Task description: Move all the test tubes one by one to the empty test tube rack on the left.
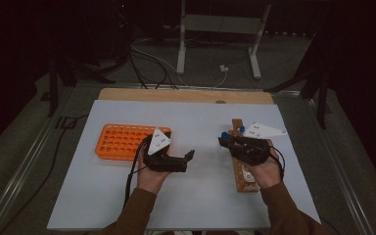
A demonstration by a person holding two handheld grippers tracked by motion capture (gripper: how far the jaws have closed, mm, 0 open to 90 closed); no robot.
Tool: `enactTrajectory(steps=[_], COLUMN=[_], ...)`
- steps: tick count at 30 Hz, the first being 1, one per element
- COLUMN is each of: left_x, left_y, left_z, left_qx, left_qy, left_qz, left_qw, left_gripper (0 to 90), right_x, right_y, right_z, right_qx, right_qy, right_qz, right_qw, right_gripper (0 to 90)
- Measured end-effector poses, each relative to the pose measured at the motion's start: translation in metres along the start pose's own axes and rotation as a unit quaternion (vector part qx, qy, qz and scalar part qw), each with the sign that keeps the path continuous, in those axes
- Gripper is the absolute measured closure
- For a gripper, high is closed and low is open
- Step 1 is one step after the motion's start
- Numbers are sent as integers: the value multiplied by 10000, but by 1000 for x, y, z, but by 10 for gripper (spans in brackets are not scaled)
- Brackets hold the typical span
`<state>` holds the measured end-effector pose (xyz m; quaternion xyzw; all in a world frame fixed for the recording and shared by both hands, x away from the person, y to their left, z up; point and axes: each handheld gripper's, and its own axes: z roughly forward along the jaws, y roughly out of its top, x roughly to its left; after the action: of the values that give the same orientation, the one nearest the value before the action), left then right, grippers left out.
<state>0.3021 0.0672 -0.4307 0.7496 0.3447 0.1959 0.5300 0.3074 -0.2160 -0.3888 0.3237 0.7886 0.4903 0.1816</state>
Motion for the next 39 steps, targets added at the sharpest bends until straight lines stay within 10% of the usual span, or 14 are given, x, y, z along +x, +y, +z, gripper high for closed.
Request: enactTrajectory(steps=[30, 39], left_x=[-22, -27], left_y=[-1, 0], left_z=[35, 36], left_qx=[233, 180], left_qy=[-435, -429], left_qz=[190, 318], left_qw=[9986, 9984], left_gripper=[90, 273], right_x=[20, 24], right_y=[4, 4], right_z=[25, 31], right_qx=[70, 105], right_qy=[323, 409], right_qz=[-65, -53], right_qw=[9994, 9991], right_gripper=[768, 767])
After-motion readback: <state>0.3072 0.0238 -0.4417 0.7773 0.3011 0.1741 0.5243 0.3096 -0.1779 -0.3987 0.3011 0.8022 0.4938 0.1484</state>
